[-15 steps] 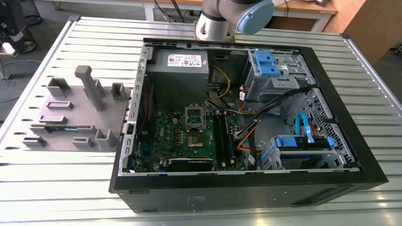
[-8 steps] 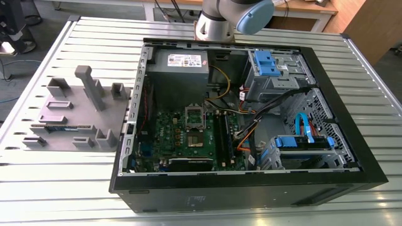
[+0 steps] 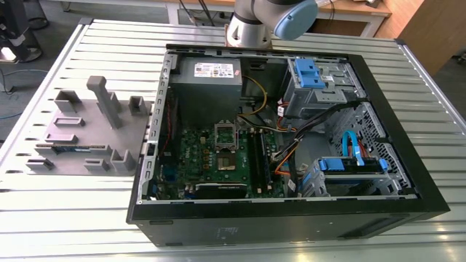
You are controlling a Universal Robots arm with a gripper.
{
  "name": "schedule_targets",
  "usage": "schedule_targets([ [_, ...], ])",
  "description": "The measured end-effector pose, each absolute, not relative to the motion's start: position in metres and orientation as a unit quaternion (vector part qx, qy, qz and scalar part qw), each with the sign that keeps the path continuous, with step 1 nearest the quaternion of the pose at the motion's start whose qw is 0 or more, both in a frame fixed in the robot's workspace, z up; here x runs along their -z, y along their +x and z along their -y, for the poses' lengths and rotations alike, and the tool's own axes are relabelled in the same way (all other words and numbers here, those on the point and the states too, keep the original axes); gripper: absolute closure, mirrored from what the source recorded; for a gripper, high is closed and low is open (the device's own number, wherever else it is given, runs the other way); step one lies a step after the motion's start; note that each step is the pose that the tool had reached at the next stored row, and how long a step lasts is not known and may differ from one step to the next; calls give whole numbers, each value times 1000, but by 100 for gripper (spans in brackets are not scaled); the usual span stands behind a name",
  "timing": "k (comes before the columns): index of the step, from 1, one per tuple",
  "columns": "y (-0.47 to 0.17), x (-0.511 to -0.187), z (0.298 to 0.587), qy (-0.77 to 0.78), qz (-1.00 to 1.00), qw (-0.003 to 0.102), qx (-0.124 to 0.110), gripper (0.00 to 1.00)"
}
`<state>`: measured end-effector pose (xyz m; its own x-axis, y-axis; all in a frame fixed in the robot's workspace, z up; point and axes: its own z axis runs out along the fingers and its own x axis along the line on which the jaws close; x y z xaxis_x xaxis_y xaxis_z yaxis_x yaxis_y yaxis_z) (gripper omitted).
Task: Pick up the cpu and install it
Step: 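Pick up the cpu and move it towards the insertion slot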
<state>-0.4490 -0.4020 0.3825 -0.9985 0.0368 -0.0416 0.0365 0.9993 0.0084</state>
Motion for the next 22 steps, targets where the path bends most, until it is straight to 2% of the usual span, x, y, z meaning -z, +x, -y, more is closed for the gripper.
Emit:
schedule_targets([
  [22, -442, -385, 402, 18, -1000, 21, -4, 53],
])
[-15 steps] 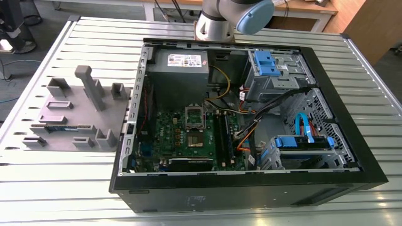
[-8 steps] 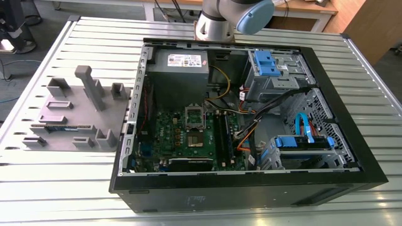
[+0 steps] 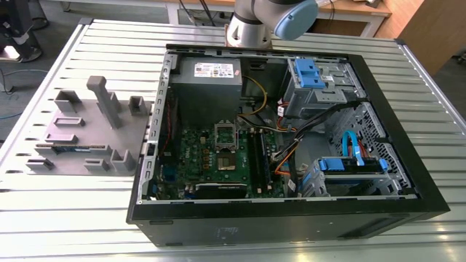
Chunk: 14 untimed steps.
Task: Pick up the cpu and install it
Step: 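Pick up the cpu and move it towards the insertion slot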
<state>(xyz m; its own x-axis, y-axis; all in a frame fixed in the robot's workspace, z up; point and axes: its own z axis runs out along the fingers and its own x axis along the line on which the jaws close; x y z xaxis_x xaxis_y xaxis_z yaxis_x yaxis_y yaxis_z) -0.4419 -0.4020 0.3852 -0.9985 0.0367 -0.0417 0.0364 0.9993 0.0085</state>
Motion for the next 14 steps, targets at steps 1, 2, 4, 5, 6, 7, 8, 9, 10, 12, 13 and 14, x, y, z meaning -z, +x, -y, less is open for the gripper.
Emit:
schedule_targets([
  [1, -441, -385, 402, 18, -1000, 21, -4, 53],
  [2, -441, -385, 402, 18, -1000, 21, -4, 53],
  [4, -440, -385, 402, 18, -1000, 21, -4, 53],
  [5, -440, -385, 402, 18, -1000, 21, -4, 53],
  [6, -439, -385, 402, 18, -1000, 21, -4, 53],
  [7, -439, -385, 402, 18, -1000, 21, -4, 53],
  [8, -439, -385, 402, 18, -1000, 21, -4, 53],
  [9, -438, -385, 402, 18, -1000, 21, -4, 53],
  [10, -438, -385, 402, 18, -1000, 21, -4, 53],
  [12, -437, -385, 402, 18, -1000, 21, -4, 53],
  [13, -437, -385, 402, 18, -1000, 21, -4, 53],
  [14, -437, -385, 402, 18, -1000, 21, -4, 53],
])
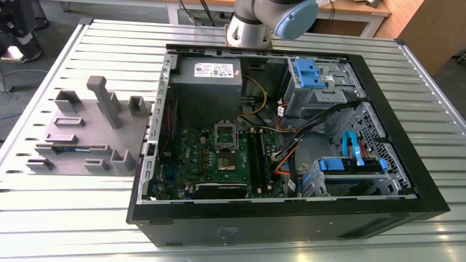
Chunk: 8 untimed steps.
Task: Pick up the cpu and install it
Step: 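Pick up the cpu and move it towards the insertion slot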
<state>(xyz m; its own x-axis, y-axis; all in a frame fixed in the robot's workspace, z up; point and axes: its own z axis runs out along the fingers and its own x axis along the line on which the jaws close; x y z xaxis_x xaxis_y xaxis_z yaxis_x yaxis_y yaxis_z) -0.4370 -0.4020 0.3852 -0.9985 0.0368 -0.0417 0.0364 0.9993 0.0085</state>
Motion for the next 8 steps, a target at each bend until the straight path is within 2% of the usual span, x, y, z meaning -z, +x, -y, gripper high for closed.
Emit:
schedule_targets([
  [8, -435, -385, 402, 18, -1000, 21, -4, 53],
])
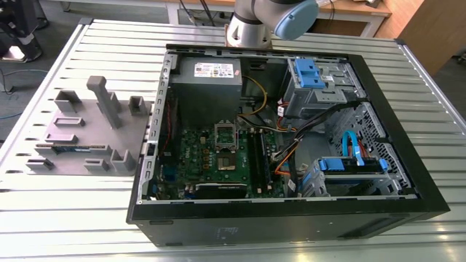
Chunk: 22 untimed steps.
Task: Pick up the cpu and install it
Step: 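Pick up the cpu and move it towards the insertion slot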
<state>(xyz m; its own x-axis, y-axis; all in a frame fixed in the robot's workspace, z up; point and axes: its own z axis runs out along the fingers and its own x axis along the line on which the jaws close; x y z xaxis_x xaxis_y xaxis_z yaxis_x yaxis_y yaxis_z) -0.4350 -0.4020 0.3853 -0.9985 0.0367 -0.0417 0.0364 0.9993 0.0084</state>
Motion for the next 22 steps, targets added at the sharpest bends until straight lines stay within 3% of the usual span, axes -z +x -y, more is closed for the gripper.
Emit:
schedule_targets([
  [22, -420, -385, 402, 18, -1000, 21, -4, 53],
])
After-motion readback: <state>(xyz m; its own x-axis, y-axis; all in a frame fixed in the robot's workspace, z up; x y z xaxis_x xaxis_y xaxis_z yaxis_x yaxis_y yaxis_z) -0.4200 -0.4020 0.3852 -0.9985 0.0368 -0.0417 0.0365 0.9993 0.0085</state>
